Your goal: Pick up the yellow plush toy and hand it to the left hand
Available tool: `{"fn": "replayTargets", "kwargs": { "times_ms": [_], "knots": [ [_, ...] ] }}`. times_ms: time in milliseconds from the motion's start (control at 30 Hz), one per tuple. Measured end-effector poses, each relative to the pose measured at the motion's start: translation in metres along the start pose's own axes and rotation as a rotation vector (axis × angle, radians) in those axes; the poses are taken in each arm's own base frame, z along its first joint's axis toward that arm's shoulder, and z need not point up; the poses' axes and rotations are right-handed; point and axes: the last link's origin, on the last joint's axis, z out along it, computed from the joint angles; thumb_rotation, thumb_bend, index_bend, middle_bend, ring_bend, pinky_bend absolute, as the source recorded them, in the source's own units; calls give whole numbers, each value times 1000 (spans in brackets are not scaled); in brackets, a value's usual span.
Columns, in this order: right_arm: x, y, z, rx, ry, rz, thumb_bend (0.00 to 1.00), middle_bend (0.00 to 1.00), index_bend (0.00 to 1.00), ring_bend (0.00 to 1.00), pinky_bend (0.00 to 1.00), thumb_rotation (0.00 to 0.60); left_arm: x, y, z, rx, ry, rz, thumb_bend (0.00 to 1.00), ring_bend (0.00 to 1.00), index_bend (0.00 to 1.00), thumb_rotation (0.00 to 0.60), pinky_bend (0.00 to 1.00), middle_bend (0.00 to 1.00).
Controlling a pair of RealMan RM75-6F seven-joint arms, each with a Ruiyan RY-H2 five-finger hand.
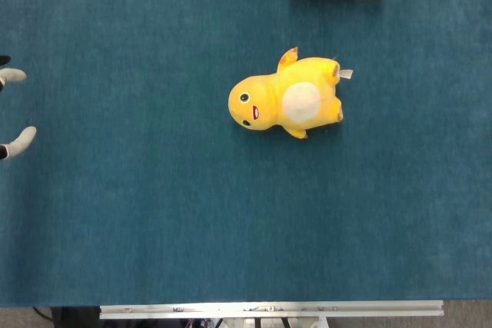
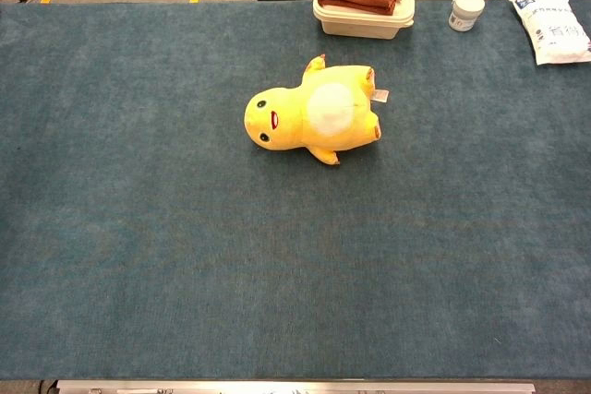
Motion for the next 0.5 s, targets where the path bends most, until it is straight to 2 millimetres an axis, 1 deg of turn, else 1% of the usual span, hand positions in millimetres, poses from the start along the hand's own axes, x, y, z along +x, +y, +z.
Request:
{"fn": "replayTargets", "kwargs": {
  "times_ms": [167, 300, 333, 400, 433, 500],
  "knots": [
    [-2, 0, 1, 2, -19, 16, 350, 276, 165, 194, 116, 600, -1, 2, 0, -5, -9, -1, 183, 131, 284, 600, 256, 191],
    [-3, -2, 6, 17, -43, 46, 348, 275, 165, 197, 116, 600, 1, 3, -1, -8, -8, -3, 183, 131, 283, 600, 256, 192],
    [-3, -3, 8, 23, -49, 51, 332, 272, 165, 199, 116, 600, 1, 3, -1, -8, -6, -2, 183, 131, 283, 600, 256, 191],
    [-3, -5, 12, 37, -71, 61, 252, 259, 163, 195, 116, 600, 2, 4, -1, -7, -4, -3, 183, 131, 283, 600, 256, 191],
    [-3, -7, 14, 42, -84, 66, 198, 248, 153, 187, 116, 600, 3, 4, -1, -6, -4, -4, 183, 131, 283, 600, 256, 191],
    [-5, -11, 21, 56, -123, 83, 125, 226, 127, 170, 116, 600, 3, 4, -1, -7, -5, -3, 183, 131, 282, 600, 256, 191]
  ]
}}
